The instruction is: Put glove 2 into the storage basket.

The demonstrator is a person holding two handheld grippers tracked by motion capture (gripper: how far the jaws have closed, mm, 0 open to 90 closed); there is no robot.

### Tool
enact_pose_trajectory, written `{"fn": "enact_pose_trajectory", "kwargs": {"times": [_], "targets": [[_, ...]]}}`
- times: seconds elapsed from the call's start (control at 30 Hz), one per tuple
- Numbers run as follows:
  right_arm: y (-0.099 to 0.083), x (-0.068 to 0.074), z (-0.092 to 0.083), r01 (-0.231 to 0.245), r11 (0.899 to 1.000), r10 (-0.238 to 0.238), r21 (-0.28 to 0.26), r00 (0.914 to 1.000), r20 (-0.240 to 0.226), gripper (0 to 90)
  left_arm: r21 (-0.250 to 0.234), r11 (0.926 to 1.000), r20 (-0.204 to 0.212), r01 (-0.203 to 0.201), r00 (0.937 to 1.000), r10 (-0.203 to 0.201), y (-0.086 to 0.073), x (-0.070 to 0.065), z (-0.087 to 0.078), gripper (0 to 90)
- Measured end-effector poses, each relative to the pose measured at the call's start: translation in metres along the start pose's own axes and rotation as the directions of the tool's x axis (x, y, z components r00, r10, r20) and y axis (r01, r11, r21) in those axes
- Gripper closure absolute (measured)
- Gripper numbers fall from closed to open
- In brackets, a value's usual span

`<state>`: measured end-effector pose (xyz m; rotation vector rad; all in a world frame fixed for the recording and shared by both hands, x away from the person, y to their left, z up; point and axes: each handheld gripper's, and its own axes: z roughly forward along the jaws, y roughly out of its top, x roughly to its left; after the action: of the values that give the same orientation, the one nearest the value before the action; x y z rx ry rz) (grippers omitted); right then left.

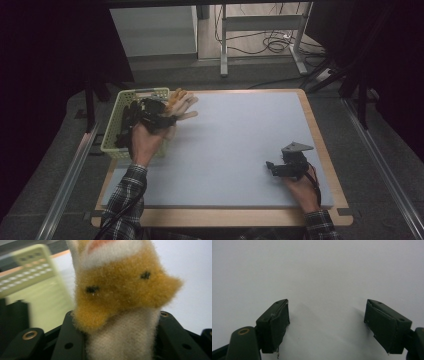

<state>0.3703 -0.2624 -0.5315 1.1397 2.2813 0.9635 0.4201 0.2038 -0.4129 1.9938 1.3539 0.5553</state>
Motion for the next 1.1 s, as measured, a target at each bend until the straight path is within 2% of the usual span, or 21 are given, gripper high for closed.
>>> {"fn": "enact_pose_trajectory", "kwargs": {"times": [0.13, 0.3, 0.5, 0.73, 0.87, 1.03, 1.1], "targets": [[0.0, 0.0, 0.0, 0.0, 1.0, 0.0, 0.0, 1.0, 0.0, 19.6, -0.009, 0.9986, -0.051, 0.051, 0.9974, -0.052, -0.001, 0.026, -0.01, 61.0], [0.0, 0.0, 0.0, 0.0, 1.0, 0.0, 0.0, 1.0, 0.0, 19.6, -0.032, 0.9927, -0.104, 0.116, 0.9874, -0.119, -0.006, 0.055, -0.02, 60.5], [0.0, 0.0, 0.0, 0.0, 1.0, 0.0, 0.0, 1.0, 0.0, 19.6, -0.017, 0.9859, -0.147, 0.167, 0.9749, -0.167, -0.016, 0.081, -0.013, 60.2], [0.0, 0.0, 0.0, 0.0, 1.0, 0.0, 0.0, 1.0, 0.001, 19.6, 0.027, 0.9812, -0.158, 0.191, 0.97, -0.185, -0.028, 0.091, 0.017, 59.7], [0.0, 0.0, 0.0, 0.0, 1.0, 0.0, -0.001, 1.0, 0.0, 19.6, 0.067, 0.9785, -0.159, 0.195, 0.9703, -0.183, -0.03, 0.093, 0.035, 59.3], [0.0, 0.0, 0.0, 0.0, 1.0, 0.0, -0.001, 1.0, 0.0, 19.6, 0.12, 0.977, -0.16, 0.176, 0.9747, -0.156, -0.029, 0.09, 0.055, 58.8], [0.0, 0.0, 0.0, 0.0, 1.0, 0.0, -0.001, 1.0, 0.0, 19.6, 0.139, 0.9739, -0.166, 0.179, 0.9739, -0.156, -0.027, 0.087, 0.062, 58.4]]}}
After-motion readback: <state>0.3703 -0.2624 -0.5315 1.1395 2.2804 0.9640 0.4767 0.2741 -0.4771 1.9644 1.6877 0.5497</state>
